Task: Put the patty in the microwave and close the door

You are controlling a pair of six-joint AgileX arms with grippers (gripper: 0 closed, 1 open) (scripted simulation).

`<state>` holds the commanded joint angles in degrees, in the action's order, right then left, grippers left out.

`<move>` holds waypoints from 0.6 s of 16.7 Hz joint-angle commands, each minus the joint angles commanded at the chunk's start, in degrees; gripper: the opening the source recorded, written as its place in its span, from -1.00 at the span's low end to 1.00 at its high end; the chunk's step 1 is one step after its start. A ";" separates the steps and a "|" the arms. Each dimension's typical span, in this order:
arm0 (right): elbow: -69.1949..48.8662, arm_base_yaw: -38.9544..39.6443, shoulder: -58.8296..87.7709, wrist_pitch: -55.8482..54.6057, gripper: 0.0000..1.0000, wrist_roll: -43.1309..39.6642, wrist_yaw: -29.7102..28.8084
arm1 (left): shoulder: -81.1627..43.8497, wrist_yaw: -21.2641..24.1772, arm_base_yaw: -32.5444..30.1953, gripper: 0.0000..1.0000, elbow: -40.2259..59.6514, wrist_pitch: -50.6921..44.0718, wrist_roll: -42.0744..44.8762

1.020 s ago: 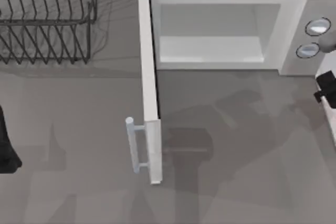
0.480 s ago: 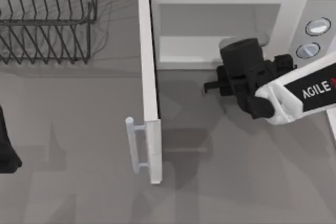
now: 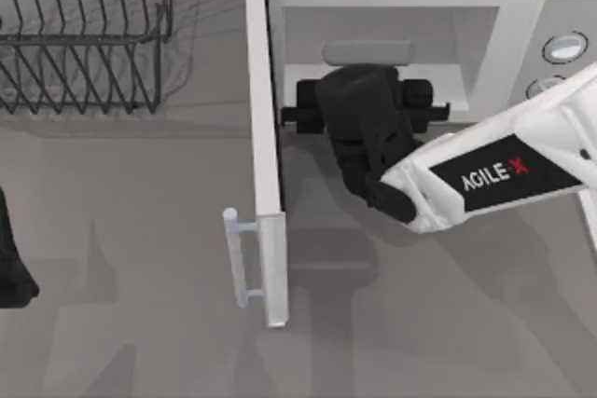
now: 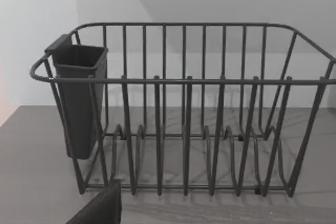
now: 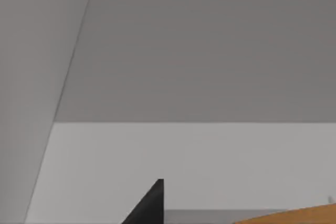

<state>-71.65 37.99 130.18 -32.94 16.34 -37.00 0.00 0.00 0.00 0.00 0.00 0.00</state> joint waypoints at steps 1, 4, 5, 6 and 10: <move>0.00 0.00 0.00 0.00 -1.00 0.00 0.00 | 0.00 0.00 0.00 1.00 0.00 0.00 0.00; 0.01 -0.48 0.37 0.50 -1.00 -0.06 0.13 | 0.00 0.00 0.00 1.00 0.00 0.00 0.00; -1.33 -0.74 1.26 1.00 -1.00 -0.20 0.36 | 0.00 0.00 0.00 1.00 0.00 0.00 0.00; -3.20 -1.08 2.44 1.66 -1.00 -0.39 0.68 | 0.00 0.00 0.00 1.00 0.00 0.00 0.00; -15.57 -3.18 9.21 5.75 -1.00 -1.58 2.76 | 0.00 0.00 0.00 1.00 0.00 0.00 0.00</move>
<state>-87.21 34.80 139.39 -27.18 14.76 -34.24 0.00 0.00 0.00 0.00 0.00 0.00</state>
